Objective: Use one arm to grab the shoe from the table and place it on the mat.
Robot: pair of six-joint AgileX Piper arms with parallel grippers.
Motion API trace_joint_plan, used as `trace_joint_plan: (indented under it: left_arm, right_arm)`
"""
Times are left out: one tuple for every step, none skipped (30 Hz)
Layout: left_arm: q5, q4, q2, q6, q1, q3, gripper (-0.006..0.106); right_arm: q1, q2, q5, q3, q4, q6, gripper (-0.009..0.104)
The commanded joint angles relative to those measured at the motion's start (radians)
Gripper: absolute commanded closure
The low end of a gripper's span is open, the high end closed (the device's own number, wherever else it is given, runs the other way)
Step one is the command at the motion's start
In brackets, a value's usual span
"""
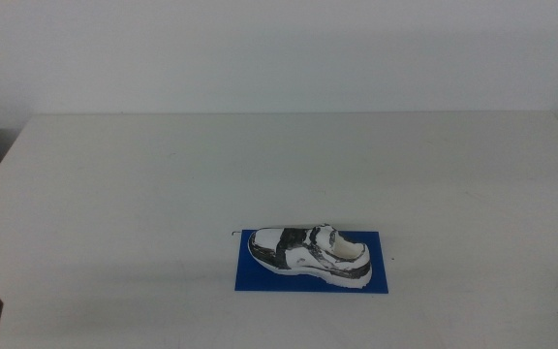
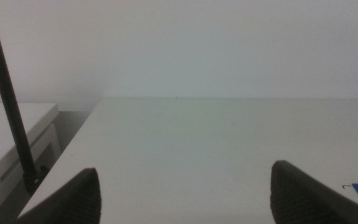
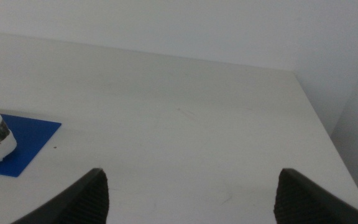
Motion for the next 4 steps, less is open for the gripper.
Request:
trace_joint_plan:
  left_arm:
    - [-0.082, -0.013, 0.002, -0.012, -0.005, 0.005, 0.007]
    - [-0.082, -0.013, 0.002, -0.012, -0.005, 0.005, 0.007]
    - [-0.082, -0.013, 0.002, -0.012, -0.005, 0.005, 0.007]
    - [-0.082, -0.013, 0.002, -0.012, -0.005, 0.005, 0.007]
  right_arm:
    - [0.001, 0.003, -0.084, -0.005, -0.021, -0.011, 0.017]
    - [0.001, 0.003, -0.087, 0.0, -0.021, -0.011, 0.017]
    - [0.001, 0.003, -0.085, 0.006, -0.021, -0.011, 0.017]
    - [0.001, 0.003, -0.074, 0.008, -0.024, -0.011, 0.017]
